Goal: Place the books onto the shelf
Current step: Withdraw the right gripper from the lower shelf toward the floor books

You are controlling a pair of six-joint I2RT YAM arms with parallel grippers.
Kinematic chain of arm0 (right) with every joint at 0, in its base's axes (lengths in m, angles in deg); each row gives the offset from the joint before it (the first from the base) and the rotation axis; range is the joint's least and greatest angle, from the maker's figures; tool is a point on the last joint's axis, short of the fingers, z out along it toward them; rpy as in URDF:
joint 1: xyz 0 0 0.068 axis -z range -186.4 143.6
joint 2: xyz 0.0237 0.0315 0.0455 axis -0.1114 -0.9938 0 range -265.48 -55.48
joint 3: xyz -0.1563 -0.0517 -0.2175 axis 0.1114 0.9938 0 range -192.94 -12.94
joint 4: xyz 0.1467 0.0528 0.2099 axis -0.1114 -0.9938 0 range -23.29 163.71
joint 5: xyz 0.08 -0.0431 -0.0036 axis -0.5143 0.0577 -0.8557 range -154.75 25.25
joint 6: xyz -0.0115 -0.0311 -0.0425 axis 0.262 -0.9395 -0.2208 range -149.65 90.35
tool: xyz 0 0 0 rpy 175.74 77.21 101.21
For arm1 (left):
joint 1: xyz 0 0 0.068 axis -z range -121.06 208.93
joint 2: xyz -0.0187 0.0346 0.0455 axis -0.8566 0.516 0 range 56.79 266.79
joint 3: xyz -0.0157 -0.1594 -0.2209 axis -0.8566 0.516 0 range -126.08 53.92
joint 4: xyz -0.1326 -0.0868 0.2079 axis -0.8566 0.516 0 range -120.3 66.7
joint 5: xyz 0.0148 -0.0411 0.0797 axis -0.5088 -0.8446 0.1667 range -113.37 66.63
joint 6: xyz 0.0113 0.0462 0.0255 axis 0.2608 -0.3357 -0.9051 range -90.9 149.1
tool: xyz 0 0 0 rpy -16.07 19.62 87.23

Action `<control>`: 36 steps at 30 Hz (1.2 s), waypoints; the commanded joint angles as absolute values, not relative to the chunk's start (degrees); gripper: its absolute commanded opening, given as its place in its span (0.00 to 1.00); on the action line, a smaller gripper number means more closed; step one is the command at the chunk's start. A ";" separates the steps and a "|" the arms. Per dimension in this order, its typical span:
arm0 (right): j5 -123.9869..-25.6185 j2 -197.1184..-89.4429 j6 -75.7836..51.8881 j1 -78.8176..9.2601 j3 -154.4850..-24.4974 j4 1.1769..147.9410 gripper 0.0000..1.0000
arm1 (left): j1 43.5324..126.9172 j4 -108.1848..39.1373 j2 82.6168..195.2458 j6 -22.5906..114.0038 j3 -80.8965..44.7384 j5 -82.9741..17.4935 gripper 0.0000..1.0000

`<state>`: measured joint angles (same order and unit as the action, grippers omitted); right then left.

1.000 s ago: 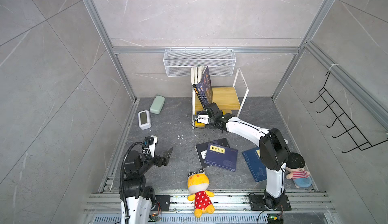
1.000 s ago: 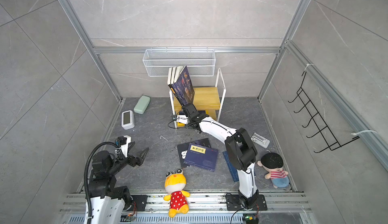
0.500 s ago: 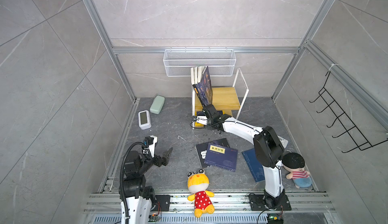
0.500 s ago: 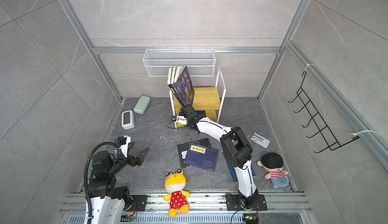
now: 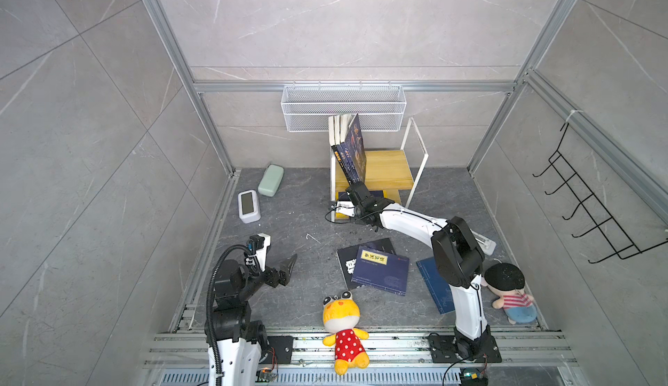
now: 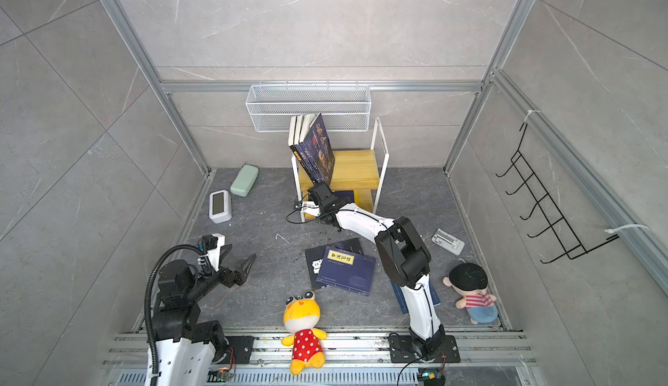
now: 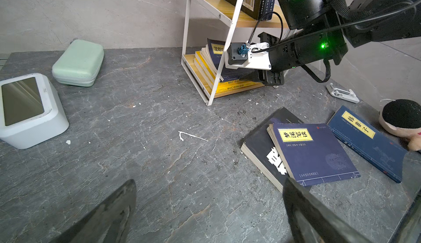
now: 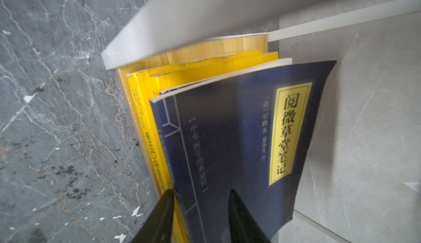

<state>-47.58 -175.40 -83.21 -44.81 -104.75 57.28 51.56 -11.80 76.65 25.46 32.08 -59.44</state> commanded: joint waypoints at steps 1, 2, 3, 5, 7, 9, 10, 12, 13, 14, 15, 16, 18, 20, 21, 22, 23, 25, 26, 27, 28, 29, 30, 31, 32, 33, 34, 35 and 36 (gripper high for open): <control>-45.21 -176.35 -82.03 -44.27 -106.89 59.82 0.39 | 51.48 -12.20 76.87 25.57 31.70 -60.13 1.00; -45.55 -176.28 -82.07 -44.27 -106.90 59.74 0.39 | 51.53 -12.20 76.90 25.54 31.69 -60.03 1.00; -45.75 -176.25 -82.18 -44.28 -106.81 59.82 0.39 | 51.55 -12.20 76.83 25.49 31.69 -60.08 1.00; -45.49 -176.30 -82.37 -44.28 -106.82 60.26 0.38 | 51.73 -12.20 76.74 25.49 31.77 -60.11 1.00; -45.15 -176.33 -82.12 -44.28 -107.06 60.05 0.37 | 51.56 -12.27 76.87 25.45 31.65 -60.25 1.00; -45.37 -176.08 -82.23 -44.28 -106.67 60.13 0.36 | 51.55 -12.29 76.93 25.47 31.73 -60.08 1.00; -45.41 -175.82 -82.70 -44.19 -106.38 60.62 0.35 | 51.63 -12.21 76.83 25.47 31.68 -60.02 1.00; -44.96 -175.71 -82.83 -44.02 -106.45 61.22 0.34 | 51.64 -12.20 76.65 25.43 31.82 -60.15 1.00; -44.72 -175.70 -82.58 -44.01 -106.62 61.22 0.34 | 51.57 -12.20 76.65 25.49 31.82 -60.19 1.00; -44.78 -175.49 -82.56 -44.01 -106.56 61.05 0.33 | 51.47 -12.28 76.74 25.55 31.78 -60.21 1.00; -45.12 -175.29 -82.55 -44.02 -106.37 60.95 0.33 | 51.46 -12.29 76.75 25.57 31.81 -60.12 1.00; -45.40 -175.06 -82.68 -44.01 -106.12 61.09 0.33 | 51.45 -12.29 76.74 25.57 31.77 -60.15 1.00; -45.38 -174.91 -83.09 -43.93 -105.63 61.83 0.33 | 51.55 -12.26 76.57 25.52 31.88 -60.12 1.00; -44.90 -175.01 -83.04 -43.92 -105.84 61.48 0.33 | 51.44 -12.28 76.56 25.57 31.80 -60.20 1.00; -44.97 -174.93 -82.93 -43.88 -105.84 61.17 0.33 | 51.40 -12.24 76.65 25.56 31.80 -60.20 1.00; -45.18 -174.76 -83.04 -43.89 -105.72 61.03 0.33 | 51.33 -12.23 76.65 25.56 31.80 -60.12 1.00; -45.32 -174.43 -83.30 -43.90 -105.40 61.17 0.34 | 51.46 -12.21 76.61 25.56 31.77 -60.04 1.00; -45.16 -173.83 -83.87 -43.83 -104.78 61.96 0.35 | 51.55 -12.20 76.40 25.56 31.95 -60.11 1.00; -45.15 -173.55 -83.79 -43.84 -104.99 61.37 0.37 | 51.49 -12.20 76.43 25.58 31.95 -60.14 1.00; -45.28 -173.07 -83.56 -43.92 -105.15 60.49 0.39 | 51.36 -12.29 76.48 25.66 31.80 -60.24 1.00; -45.52 -172.47 -83.17 -44.00 -105.09 59.67 0.41 | 51.27 -12.29 76.63 25.61 31.77 -60.18 1.00; -46.24 -171.32 -82.77 -44.09 -104.69 58.71 0.43 | 51.29 -12.21 76.65 25.67 31.77 -60.10 1.00; -47.24 -169.67 -82.29 -44.19 -103.63 58.25 0.46 | 51.27 -12.20 76.49 25.67 31.78 -60.03 1.00; -47.72 -168.22 -81.58 -44.27 -102.59 58.17 0.47 | 51.37 -12.14 76.35 25.61 31.82 -60.07 1.00; -48.09 -166.49 -80.26 -44.43 -101.65 57.77 0.49 | 51.37 -12.19 76.23 25.72 31.80 -60.10 1.00; -48.30 -164.60 -78.20 -44.53 -100.77 56.73 0.50 | 51.28 -12.20 76.21 25.85 31.75 -60.24 1.00; -48.39 -162.49 -75.79 -44.84 -99.66 55.73 0.51 | 51.14 -12.33 76.34 26.06 31.57 -60.40 1.00; -48.41 -160.57 -73.57 -45.04 -98.56 55.08 0.52 | 51.04 -12.52 76.45 26.69 31.37 -60.22 1.00; -48.23 -158.32 -70.63 -45.36 -96.84 54.60 0.53 | 51.02 -12.69 76.48 27.77 31.04 -59.35 1.00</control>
